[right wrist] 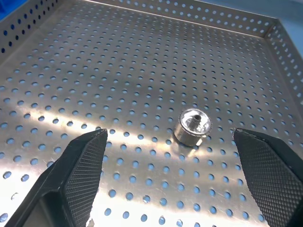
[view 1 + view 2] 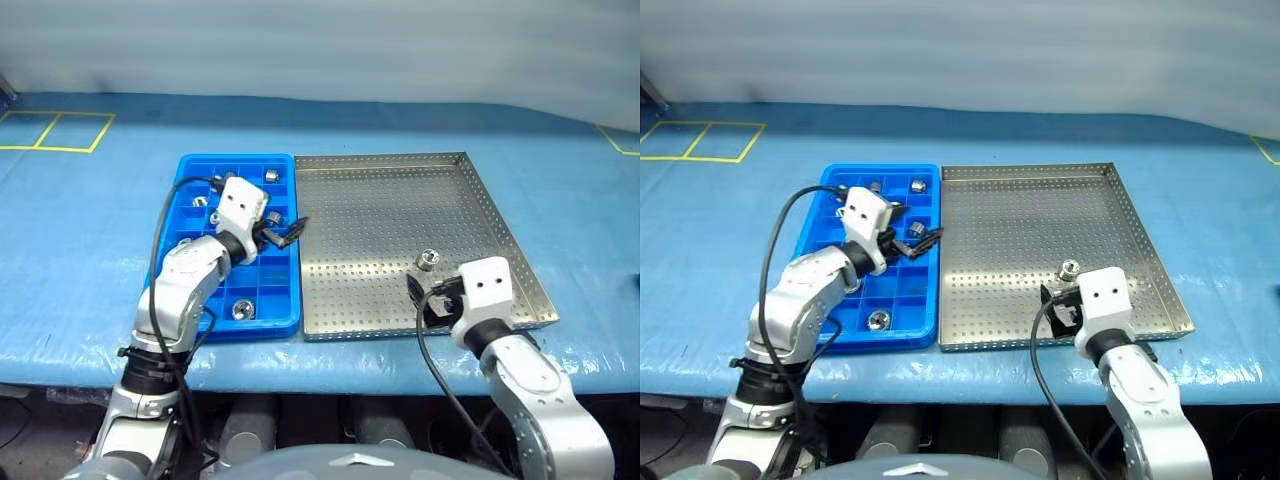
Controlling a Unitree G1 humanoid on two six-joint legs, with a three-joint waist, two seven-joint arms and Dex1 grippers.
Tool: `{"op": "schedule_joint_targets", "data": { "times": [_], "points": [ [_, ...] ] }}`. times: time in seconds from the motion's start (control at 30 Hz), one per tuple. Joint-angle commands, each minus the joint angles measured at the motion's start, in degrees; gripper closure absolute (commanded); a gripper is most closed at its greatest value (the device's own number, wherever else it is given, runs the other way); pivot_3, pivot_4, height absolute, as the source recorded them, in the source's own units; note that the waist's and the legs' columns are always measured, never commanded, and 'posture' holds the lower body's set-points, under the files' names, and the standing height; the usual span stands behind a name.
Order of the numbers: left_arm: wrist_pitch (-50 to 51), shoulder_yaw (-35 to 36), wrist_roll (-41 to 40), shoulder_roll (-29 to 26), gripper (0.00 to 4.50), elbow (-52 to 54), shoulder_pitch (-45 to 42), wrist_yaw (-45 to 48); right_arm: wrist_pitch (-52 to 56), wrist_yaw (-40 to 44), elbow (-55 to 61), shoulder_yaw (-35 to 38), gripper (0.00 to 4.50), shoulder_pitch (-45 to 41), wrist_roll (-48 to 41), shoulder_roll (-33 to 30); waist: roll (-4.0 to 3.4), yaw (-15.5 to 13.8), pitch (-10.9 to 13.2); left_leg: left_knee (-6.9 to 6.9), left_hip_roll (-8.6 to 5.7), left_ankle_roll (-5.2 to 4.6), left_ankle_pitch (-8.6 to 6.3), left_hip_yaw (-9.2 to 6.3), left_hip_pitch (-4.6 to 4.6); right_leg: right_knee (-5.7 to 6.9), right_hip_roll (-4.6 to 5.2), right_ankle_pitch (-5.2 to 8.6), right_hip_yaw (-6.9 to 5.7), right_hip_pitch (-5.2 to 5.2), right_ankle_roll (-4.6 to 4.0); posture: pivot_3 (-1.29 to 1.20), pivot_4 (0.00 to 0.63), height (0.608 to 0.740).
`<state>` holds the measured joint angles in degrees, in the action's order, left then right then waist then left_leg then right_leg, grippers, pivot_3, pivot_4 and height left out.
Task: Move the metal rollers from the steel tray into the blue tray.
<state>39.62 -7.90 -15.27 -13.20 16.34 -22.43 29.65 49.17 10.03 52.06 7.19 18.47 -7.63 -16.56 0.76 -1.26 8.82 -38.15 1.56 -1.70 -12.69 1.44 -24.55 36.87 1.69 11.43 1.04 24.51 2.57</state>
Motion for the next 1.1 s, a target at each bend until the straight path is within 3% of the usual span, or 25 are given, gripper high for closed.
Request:
{"op": "schedule_joint_targets", "data": {
  "times": [0.03,0.33,0.77,0.97,1.1],
  "points": [
    [1.3,-5.2,-1.0,3.6,0.02,-2.4,-4.7,1.1,-0.1,-1.3,3.9,3.6,0.0,2.3,1.1,0.0,0.0,0.2,0.0,-0.02,-0.03,0.0,0.0,0.01,0.01,0.0,-0.01,0.0,0.0,-0.01,0.0,-0.02,0.15,0.74],
    [-9.6,-15.1,7.2,13.3,0.02,-25.8,-16.7,0.4,-2.4,-4.5,7.0,1.1,0.0,8.8,2.6,4.2,-0.04,2.5,0.0,-0.06,-0.1,0.0,0.0,0.02,0.03,0.03,-0.15,-0.01,0.05,0.02,-0.01,-0.11,0.15,0.74],
    [-29.8,-15.4,14.4,27.4,0.02,-59.2,-26.7,-3.8,-5.1,-9.2,7.6,-8.1,0.0,11.2,5.8,8.5,-0.03,5.7,0.0,0.02,-0.03,-0.01,-0.02,0.09,-0.01,-0.02,-0.12,0.0,0.13,0.1,0.0,-0.22,0.15,0.74],
    [-35.3,-15.2,14.9,30.5,0.02,-66.9,-27.6,-4.3,-5.2,-10.2,7.2,-10.8,0.0,10.2,6.5,9.0,-0.02,6.6,0.0,0.04,0.05,-0.01,-0.02,0.1,-0.02,-0.02,-0.06,-0.01,0.13,0.11,0.0,-0.24,0.15,0.74],
    [-31.9,-16.6,13.8,27.6,0.02,-59.8,-25.0,1.0,-5.1,-10.6,7.6,-11.6,0.0,10.2,6.7,9.3,-0.02,6.7,0.0,0.06,0.05,-0.01,-0.02,0.1,-0.04,-0.03,-0.02,-0.01,0.13,0.13,0.0,-0.26,0.15,0.74]
  ]
}}
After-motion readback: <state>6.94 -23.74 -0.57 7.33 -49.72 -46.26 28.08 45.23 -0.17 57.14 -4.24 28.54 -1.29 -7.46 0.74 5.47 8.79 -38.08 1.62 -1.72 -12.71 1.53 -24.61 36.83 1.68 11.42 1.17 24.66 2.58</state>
